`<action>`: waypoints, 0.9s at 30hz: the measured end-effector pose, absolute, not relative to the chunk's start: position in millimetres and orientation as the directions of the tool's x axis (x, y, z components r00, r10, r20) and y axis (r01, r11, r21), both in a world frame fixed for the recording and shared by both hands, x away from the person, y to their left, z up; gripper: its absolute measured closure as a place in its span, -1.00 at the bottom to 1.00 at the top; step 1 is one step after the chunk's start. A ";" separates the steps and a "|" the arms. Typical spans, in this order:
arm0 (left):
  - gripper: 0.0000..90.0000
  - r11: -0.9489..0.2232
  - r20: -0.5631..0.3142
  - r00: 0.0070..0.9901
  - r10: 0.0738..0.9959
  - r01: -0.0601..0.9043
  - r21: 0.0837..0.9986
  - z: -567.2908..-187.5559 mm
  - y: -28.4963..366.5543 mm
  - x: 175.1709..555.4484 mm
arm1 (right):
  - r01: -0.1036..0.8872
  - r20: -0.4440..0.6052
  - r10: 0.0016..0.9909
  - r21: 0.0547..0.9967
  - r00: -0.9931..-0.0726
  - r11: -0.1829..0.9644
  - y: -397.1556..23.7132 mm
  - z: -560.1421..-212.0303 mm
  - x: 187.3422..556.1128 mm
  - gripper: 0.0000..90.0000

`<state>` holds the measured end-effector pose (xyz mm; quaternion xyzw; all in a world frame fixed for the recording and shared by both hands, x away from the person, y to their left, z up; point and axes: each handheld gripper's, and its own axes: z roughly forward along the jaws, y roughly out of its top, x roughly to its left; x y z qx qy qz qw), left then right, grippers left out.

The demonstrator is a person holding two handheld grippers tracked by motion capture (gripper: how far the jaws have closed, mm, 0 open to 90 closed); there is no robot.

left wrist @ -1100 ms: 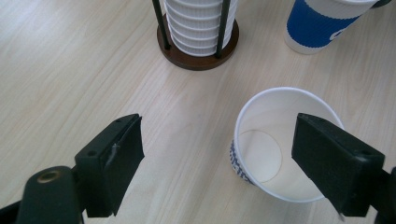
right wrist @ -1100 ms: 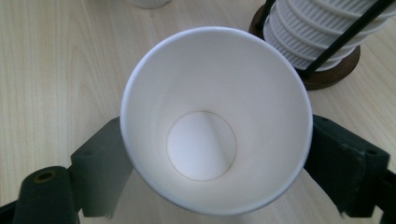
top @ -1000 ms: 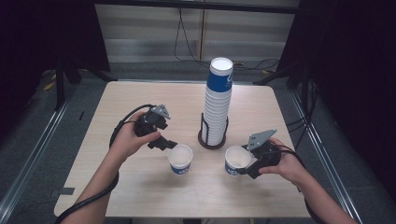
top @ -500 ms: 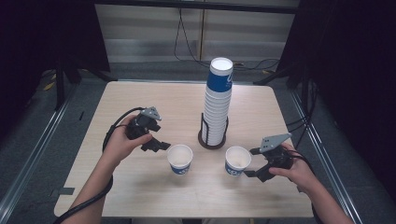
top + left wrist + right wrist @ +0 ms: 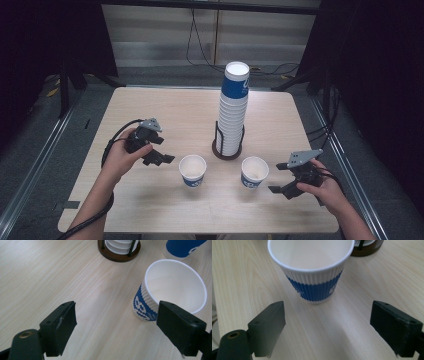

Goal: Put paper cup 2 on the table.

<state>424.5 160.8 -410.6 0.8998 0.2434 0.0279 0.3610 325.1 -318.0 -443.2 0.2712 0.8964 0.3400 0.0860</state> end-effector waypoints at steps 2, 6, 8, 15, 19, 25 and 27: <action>-0.64 -0.621 -0.127 0.880 0.457 0.419 0.662 -413.6 164.0 424.3 | 0.439 0.037 0.555 0.655 -0.831 0.614 -319.7 -446.6 322.9 -0.73; -0.64 -0.606 -0.142 0.872 0.468 0.433 0.667 -422.0 170.0 423.3 | 0.448 0.041 0.565 0.658 -0.824 0.606 -323.4 -451.9 319.9 -0.73; -0.64 -0.603 -0.145 0.870 0.471 0.438 0.667 -426.5 172.1 422.8 | 0.453 0.043 0.571 0.659 -0.820 0.600 -325.0 -454.3 318.8 -0.72; -0.64 -0.583 -0.163 0.855 0.493 0.464 0.667 -441.0 181.6 420.4 | 0.467 0.047 0.586 0.657 -0.809 0.592 -328.4 -461.3 315.5 -0.72; -0.64 -0.583 -0.170 0.849 0.501 0.476 0.659 -446.8 186.6 419.5 | 0.472 0.044 0.589 0.648 -0.807 0.598 -329.8 -465.7 313.5 -0.72; -0.64 -0.579 -0.175 0.845 0.506 0.483 0.657 -454.6 191.8 418.7 | 0.482 0.043 0.602 0.647 -0.797 0.592 -333.4 -473.0 310.7 -0.72; -0.64 -0.573 -0.177 0.843 0.508 0.484 0.661 -457.8 193.4 418.8 | 0.486 0.040 0.607 0.643 -0.793 0.592 -334.6 -474.9 309.9 -0.72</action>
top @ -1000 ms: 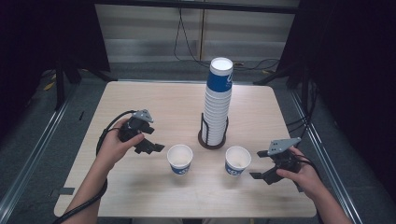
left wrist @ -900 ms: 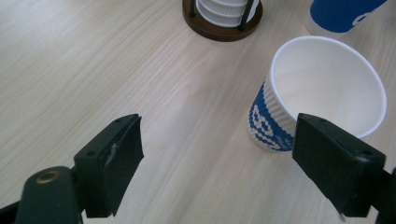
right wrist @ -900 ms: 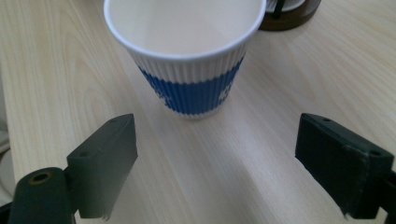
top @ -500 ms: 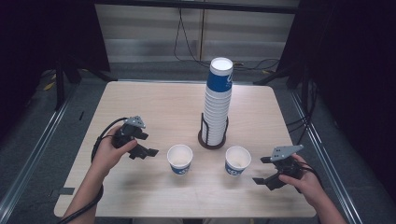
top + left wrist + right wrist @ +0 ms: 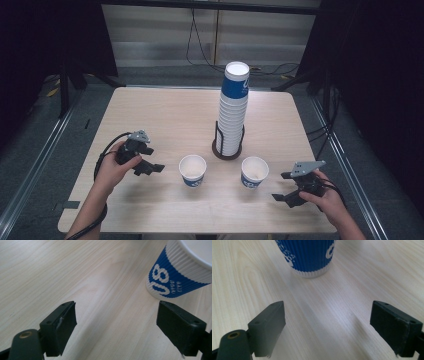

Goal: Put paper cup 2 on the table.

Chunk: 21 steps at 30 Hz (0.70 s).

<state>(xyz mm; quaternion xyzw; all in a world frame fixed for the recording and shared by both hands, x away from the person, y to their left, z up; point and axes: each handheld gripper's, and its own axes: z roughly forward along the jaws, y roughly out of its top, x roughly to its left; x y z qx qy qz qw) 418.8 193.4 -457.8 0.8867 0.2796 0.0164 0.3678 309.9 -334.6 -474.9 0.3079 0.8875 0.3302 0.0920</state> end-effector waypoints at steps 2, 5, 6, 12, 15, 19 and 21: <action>-0.64 -0.575 -0.175 0.842 0.510 0.485 0.659 -461.2 195.2 418.8 | 0.489 0.041 0.610 0.641 -0.791 0.591 -335.3 -476.6 308.9 -0.72; -0.64 -0.571 -0.174 0.841 0.513 0.485 0.663 -466.8 199.0 419.0 | 0.497 0.042 0.618 0.640 -0.785 0.587 -337.0 -479.9 307.8 -0.72; -0.64 -0.569 -0.172 0.838 0.518 0.487 0.662 -468.6 200.1 419.2 | 0.497 0.044 0.618 0.641 -0.785 0.585 -337.7 -480.7 307.8 -0.72; -0.64 -0.571 -0.175 0.823 0.541 0.512 0.642 -481.2 208.0 420.4 | 0.494 0.030 0.625 0.643 -0.780 0.585 -340.0 -483.2 308.0 -0.72; -0.64 -0.575 -0.171 0.825 0.539 0.509 0.640 -485.2 209.0 420.6 | 0.500 0.031 0.628 0.637 -0.778 0.587 -341.1 -486.3 307.4 -0.72; -0.64 -0.585 -0.165 0.829 0.535 0.504 0.635 -488.9 210.0 421.4 | 0.500 0.028 0.629 0.634 -0.777 0.590 -341.9 -488.8 307.0 -0.72; -0.64 -0.580 -0.162 0.826 0.539 0.504 0.641 -491.2 209.9 421.1 | 0.494 0.017 0.628 0.634 -0.778 0.595 -341.8 -489.7 307.1 -0.72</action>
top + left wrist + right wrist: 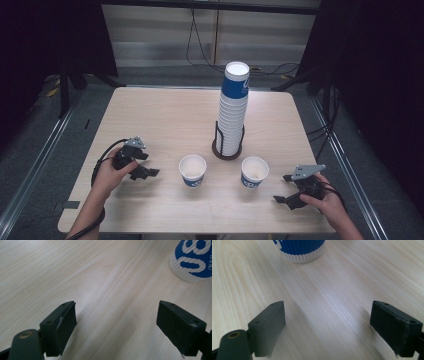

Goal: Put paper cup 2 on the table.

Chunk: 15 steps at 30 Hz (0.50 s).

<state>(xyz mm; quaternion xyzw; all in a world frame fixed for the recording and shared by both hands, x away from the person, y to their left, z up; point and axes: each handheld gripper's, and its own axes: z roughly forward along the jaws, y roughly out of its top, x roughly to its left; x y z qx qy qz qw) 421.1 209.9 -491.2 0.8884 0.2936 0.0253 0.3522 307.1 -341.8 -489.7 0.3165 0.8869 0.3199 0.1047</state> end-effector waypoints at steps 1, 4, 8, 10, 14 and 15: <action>-0.64 -0.581 -0.158 0.828 0.538 0.501 0.642 -492.4 210.1 420.8 | 0.492 0.017 0.625 0.633 -0.780 0.597 -341.8 -490.2 307.1 -0.72; -0.64 -0.582 -0.150 0.827 0.542 0.499 0.643 -493.8 212.3 421.0 | 0.486 0.011 0.624 0.639 -0.781 0.597 -342.1 -491.3 307.2 -0.72; -0.64 -0.585 -0.138 0.829 0.542 0.490 0.646 -495.6 214.5 421.0 | 0.480 0.006 0.628 0.651 -0.778 0.588 -343.5 -492.7 307.0 -0.72; -0.64 -0.587 -0.134 0.828 0.544 0.490 0.645 -496.4 215.3 420.9 | 0.477 0.008 0.629 0.660 -0.777 0.581 -344.3 -493.7 306.8 -0.73; -0.64 -0.590 -0.123 0.824 0.553 0.492 0.640 -499.4 217.0 420.9 | 0.470 0.003 0.630 0.669 -0.776 0.576 -345.0 -494.8 305.9 -0.74; -0.64 -0.588 -0.115 0.824 0.555 0.486 0.647 -500.7 217.9 421.4 | 0.468 0.003 0.631 0.673 -0.776 0.572 -345.4 -495.5 305.6 -0.75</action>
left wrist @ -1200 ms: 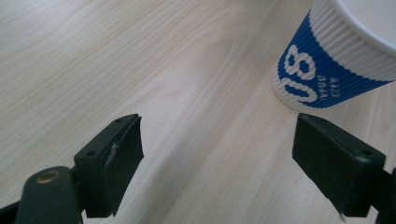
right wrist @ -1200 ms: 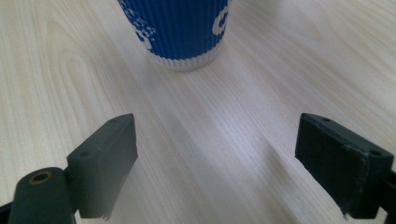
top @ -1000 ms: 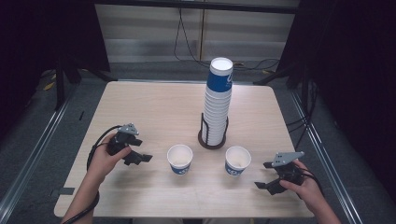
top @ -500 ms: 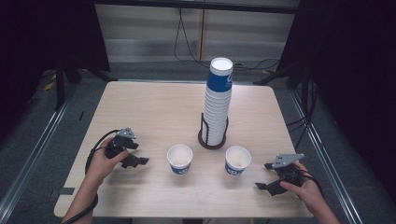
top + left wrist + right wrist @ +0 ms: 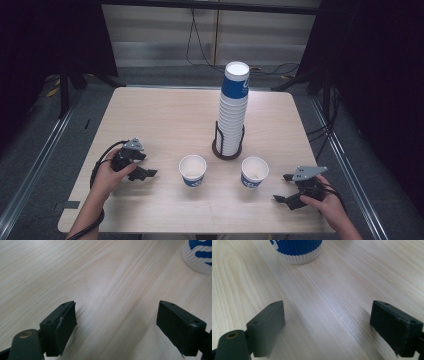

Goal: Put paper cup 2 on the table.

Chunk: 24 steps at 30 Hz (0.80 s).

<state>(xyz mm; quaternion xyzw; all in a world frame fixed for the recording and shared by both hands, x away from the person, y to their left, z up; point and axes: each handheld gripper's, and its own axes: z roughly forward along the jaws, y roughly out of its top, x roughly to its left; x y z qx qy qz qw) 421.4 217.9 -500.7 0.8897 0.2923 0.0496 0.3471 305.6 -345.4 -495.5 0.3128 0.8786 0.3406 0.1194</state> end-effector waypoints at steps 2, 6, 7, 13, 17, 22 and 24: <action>-0.64 -0.596 -0.093 0.825 0.557 0.475 0.648 -502.1 220.4 421.7 | 0.463 0.003 0.630 0.681 -0.776 0.567 -346.4 -496.5 305.2 -0.76; -0.64 -0.586 -0.090 0.821 0.564 0.474 0.657 -503.1 223.8 422.2 | 0.458 0.004 0.631 0.692 -0.775 0.558 -347.4 -497.8 304.4 -0.76; -0.64 -0.583 -0.095 0.819 0.566 0.479 0.656 -503.5 224.2 421.9 | 0.456 0.004 0.631 0.694 -0.776 0.557 -347.6 -498.0 304.2 -0.76; -0.67 -0.582 -0.065 0.829 0.555 0.444 0.681 -507.3 225.2 421.2 | 0.454 0.006 0.635 0.704 -0.773 0.546 -348.4 -499.3 303.4 -0.77; -0.67 -0.585 -0.047 0.829 0.558 0.433 0.686 -508.4 225.0 421.1 | 0.453 0.002 0.637 0.706 -0.771 0.545 -348.4 -499.5 303.3 -0.77; -0.72 -0.584 -0.035 0.831 0.556 0.420 0.694 -510.4 223.0 421.7 | 0.452 0.003 0.636 0.706 -0.772 0.545 -348.2 -499.7 304.2 -0.78; -0.76 -0.568 -0.040 0.831 0.555 0.414 0.712 -512.7 223.6 421.8 | 0.453 0.004 0.636 0.706 -0.771 0.545 -348.2 -499.7 304.2 -0.78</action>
